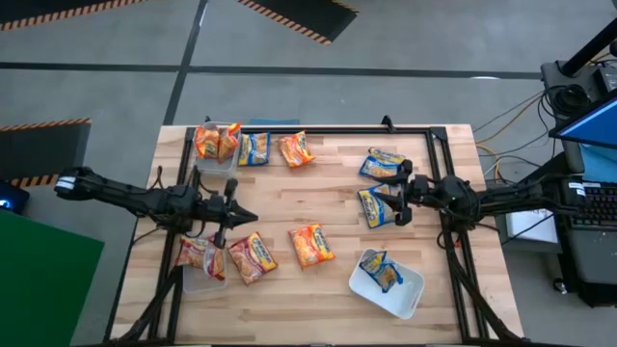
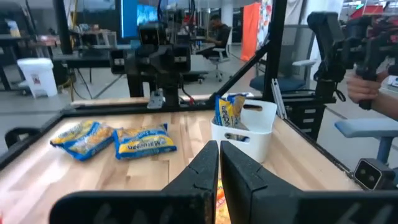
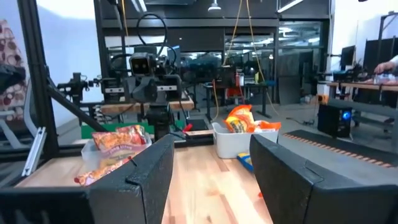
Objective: Sort Maruchan noodles
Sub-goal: Put the blue noodle pack into the white bin
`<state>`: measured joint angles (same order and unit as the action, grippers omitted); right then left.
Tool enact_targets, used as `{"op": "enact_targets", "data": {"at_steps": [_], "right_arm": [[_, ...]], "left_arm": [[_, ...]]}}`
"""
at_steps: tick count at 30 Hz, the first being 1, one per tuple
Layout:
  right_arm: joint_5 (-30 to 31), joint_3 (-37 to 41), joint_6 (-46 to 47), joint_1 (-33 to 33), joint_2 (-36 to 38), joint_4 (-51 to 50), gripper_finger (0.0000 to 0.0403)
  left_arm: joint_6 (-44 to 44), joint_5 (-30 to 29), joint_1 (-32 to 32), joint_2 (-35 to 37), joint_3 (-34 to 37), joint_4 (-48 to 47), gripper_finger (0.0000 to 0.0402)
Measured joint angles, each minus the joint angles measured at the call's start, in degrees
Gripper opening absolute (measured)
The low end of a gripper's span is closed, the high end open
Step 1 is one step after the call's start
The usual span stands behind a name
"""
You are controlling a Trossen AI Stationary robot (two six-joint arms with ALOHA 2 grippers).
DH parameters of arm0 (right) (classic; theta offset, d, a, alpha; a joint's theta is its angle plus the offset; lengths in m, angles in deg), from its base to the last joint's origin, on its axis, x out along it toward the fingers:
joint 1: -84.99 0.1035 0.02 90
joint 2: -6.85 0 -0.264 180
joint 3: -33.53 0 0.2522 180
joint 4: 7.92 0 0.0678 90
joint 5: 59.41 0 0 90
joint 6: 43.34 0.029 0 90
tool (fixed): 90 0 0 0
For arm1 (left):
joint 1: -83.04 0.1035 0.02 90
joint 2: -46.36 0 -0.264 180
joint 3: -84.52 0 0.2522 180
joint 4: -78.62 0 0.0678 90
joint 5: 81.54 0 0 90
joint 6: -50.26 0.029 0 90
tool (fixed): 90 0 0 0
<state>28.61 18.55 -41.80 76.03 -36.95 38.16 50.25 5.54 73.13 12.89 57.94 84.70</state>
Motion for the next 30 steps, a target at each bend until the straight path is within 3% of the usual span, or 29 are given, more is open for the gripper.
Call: {"op": "enact_targets", "data": {"at_steps": [20,30], "right_arm": [[-1.49,0.54,-0.55,-1.96,2.12,-0.90,0.0201],[-1.47,0.57,1.72,-1.96,2.10,-1.13,0.0201]], "left_arm": [[0.73,-0.11,0.02,25.76,8.00,-6.25,0.0000],[-0.04,-0.13,0.00,31.56,9.50,-10.41,0.0000]]}}
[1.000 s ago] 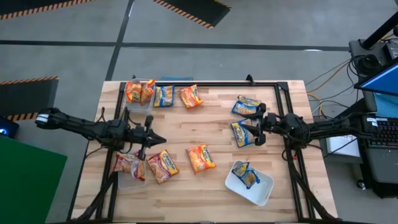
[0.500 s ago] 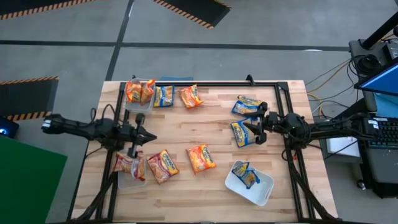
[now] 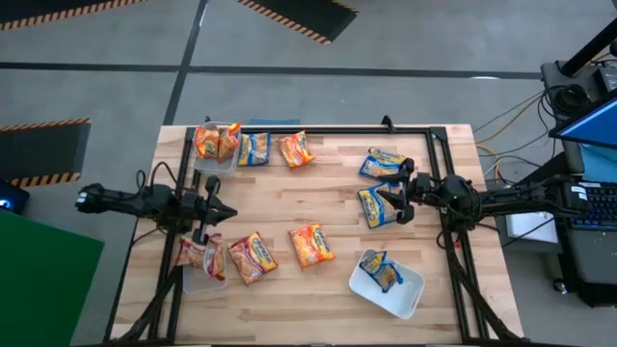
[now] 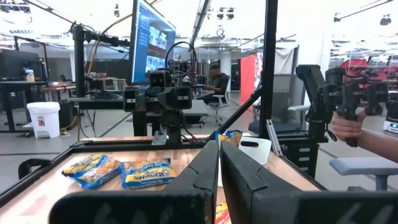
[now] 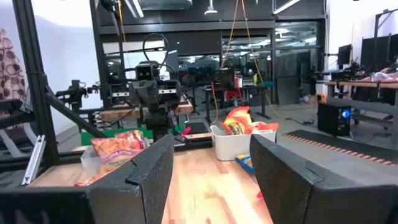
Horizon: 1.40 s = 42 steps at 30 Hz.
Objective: Sort Maruchan noodles
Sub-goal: Put the blue noodle pack into the white bin
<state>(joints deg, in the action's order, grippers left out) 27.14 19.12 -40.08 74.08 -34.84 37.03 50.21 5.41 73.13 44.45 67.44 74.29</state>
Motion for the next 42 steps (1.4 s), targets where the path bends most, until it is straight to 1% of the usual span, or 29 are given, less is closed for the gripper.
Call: {"op": "enact_targets", "data": {"at_steps": [9,24,26,29,33,35,36,37,39,41,42], "right_arm": [[0.42,0.02,0.85,0.00,0.00,-0.47,0.0201],[0.61,0.04,2.87,0.00,-0.02,-1.98,0.0201],[1.57,0.04,2.93,0.02,-0.02,-1.99,0.0201],[4.82,0.06,4.39,-0.01,-0.02,-2.04,0.0201],[5.29,0.07,7.38,0.00,-0.03,-3.10,0.0201],[8.12,0.07,9.66,0.00,-0.04,-4.86,0.0201],[10.85,0.07,11.22,0.02,-0.04,-6.74,0.0201],[14.80,0.07,13.46,0.02,-0.04,-9.20,0.0201],[25.41,0.02,21.16,0.01,-0.04,-16.36,0.0201],[35.76,-0.49,33.27,0.00,-0.04,-28.47,0.0201],[39.24,-1.05,39.73,0.00,-0.09,-35.05,0.0201]], "left_arm": [[-0.70,-0.03,0.00,0.83,2.46,0.63,0.0000],[-0.70,-0.79,0.00,0.79,2.51,0.83,0.0000],[-0.70,-0.89,0.00,0.79,2.60,0.81,0.0000],[-0.70,-0.96,0.00,0.79,2.60,0.83,0.0000],[-0.33,-1.05,0.00,0.77,2.60,0.81,0.0000],[0.07,-1.11,0.00,0.72,2.60,0.73,0.0000],[0.25,-1.11,0.00,0.72,2.60,0.64,0.0000],[0.42,-1.11,0.00,0.74,2.60,0.62,0.0000],[0.48,-1.11,0.00,0.74,2.60,0.63,0.0000],[0.50,-1.11,0.00,0.72,2.60,0.63,0.0000],[0.50,-1.11,0.00,0.72,2.60,0.63,0.0000]]}}
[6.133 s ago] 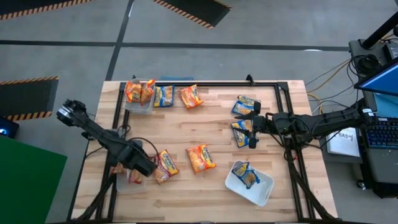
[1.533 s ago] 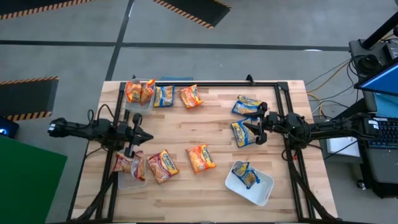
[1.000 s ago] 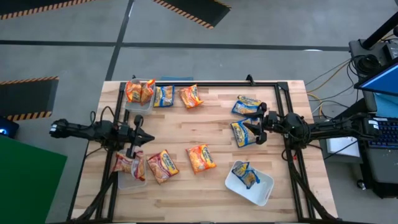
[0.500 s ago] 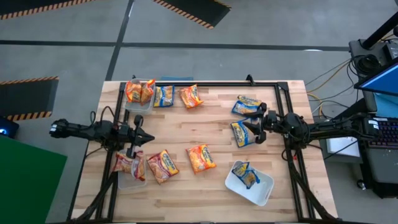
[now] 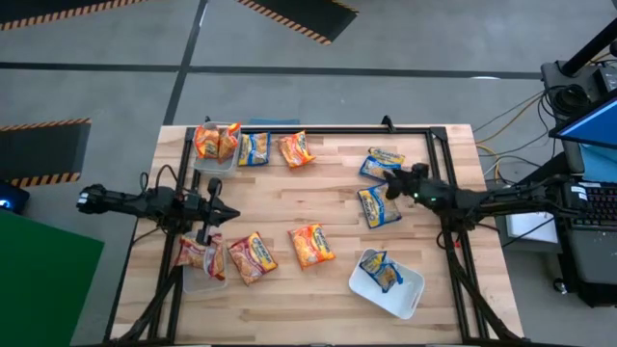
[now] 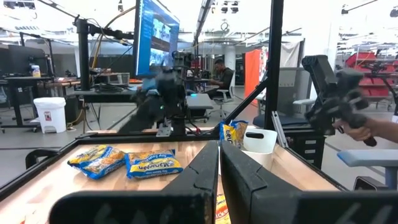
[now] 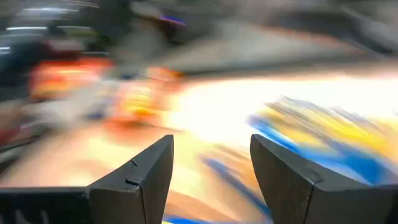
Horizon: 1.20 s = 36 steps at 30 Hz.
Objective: Sort Maruchan noodles
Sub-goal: Put the blue noodle pack into the white bin
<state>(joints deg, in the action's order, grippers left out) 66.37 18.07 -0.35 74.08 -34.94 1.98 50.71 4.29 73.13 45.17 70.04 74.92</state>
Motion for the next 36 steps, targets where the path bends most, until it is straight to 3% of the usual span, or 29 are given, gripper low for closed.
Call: {"op": "enact_targets", "data": {"at_steps": [2,5,15,23,29,36], "right_arm": [[3.14,-1.54,10.72,0.00,0.01,-12.73,0.0201],[3.15,-3.98,17.75,0.00,0.01,-24.80,0.0201],[4.14,-13.44,16.14,-2.35,0.01,-32.59,0.0201],[-9.44,-27.71,9.04,-14.73,-2.97,-53.05,0.0201],[-19.80,-29.87,0.53,-23.29,-5.73,-53.77,0.0201],[-23.62,-29.30,-2.06,-28.29,-8.08,-53.68,0.0201]], "left_arm": [[0.04,0.00,0.00,0.00,0.00,0.00,0.0000],[0.53,-0.01,0.00,-0.01,0.00,0.01,0.0000],[0.59,-3.45,0.02,-0.04,0.00,0.02,0.0000],[0.59,-3.45,0.00,-0.07,0.00,-0.02,0.0000],[0.79,-3.45,0.00,-0.07,0.00,-0.14,0.0000],[0.79,-5.28,0.00,-0.07,0.00,-0.20,0.0000]]}}
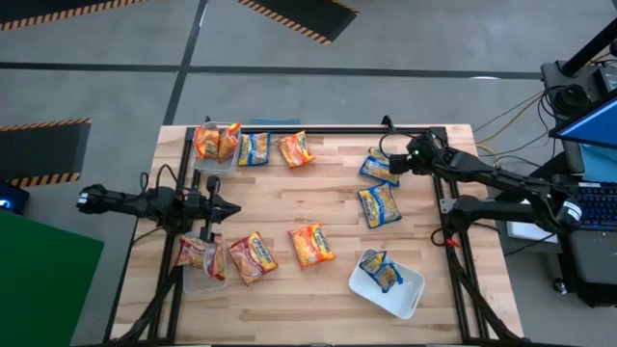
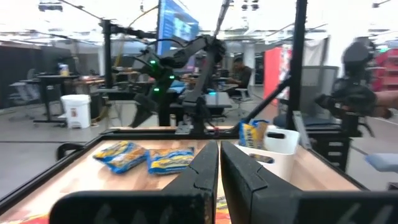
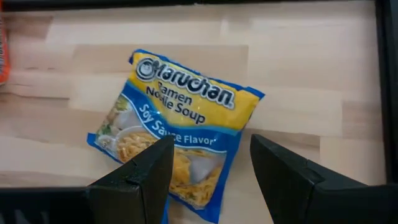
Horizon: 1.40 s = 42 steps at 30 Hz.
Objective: Sort Maruchan noodles
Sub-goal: Put the blue noodle pack into the white bin
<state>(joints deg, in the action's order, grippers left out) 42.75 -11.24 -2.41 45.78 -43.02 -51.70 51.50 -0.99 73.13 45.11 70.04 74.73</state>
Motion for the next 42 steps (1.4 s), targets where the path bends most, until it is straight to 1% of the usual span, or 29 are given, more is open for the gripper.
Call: {"op": "enact_targets", "data": {"at_steps": [3,8,11,15,17,20,24,29,32,37,42], "right_arm": [[-1.64,0.00,-0.16,-1.05,-1.25,0.15,0.0201],[-2.12,0.02,-0.40,-1.54,-4.26,1.23,0.0201],[-1.68,0.62,-0.53,-1.58,-6.75,4.76,0.0201],[-2.32,1.74,-1.79,-2.53,-9.88,11.96,0.0201],[-4.11,2.03,-3.38,-3.19,-10.70,15.60,0.0201],[-6.12,2.05,-4.79,-4.22,-11.05,18.37,0.0201],[-6.15,1.79,-4.39,-5.67,-10.93,17.50,0.0201],[-6.02,2.66,-1.06,-6.59,-11.80,13.45,0.0201],[-5.59,3.45,-0.21,-6.59,-12.67,13.22,0.0201],[-5.01,4.23,1.07,-6.59,-15.61,15.35,0.0201],[-4.82,4.63,1.11,-6.59,-19.91,21.53,0.0201]], "left_arm": [[0.01,-1.90,0.02,0.00,0.00,-0.02,0.0000],[0.42,-2.11,0.02,0.00,0.00,-0.02,0.0000],[1.10,-2.13,0.00,0.00,0.00,-0.02,0.0000],[1.25,-2.15,0.00,0.00,0.00,-0.02,0.0000],[1.24,-2.15,0.01,0.00,0.00,-0.02,0.0000],[1.26,-2.15,0.02,0.00,0.00,-0.02,0.0000],[1.18,-2.15,0.00,0.00,0.00,-0.13,0.0000],[1.09,-2.20,0.00,0.00,0.00,-0.22,0.0000],[1.20,-2.20,0.00,0.00,0.00,-0.20,0.0000],[1.22,-2.20,0.02,0.00,0.00,-0.15,0.0000],[1.22,-2.20,0.00,0.00,0.00,0.02,0.0000]]}}
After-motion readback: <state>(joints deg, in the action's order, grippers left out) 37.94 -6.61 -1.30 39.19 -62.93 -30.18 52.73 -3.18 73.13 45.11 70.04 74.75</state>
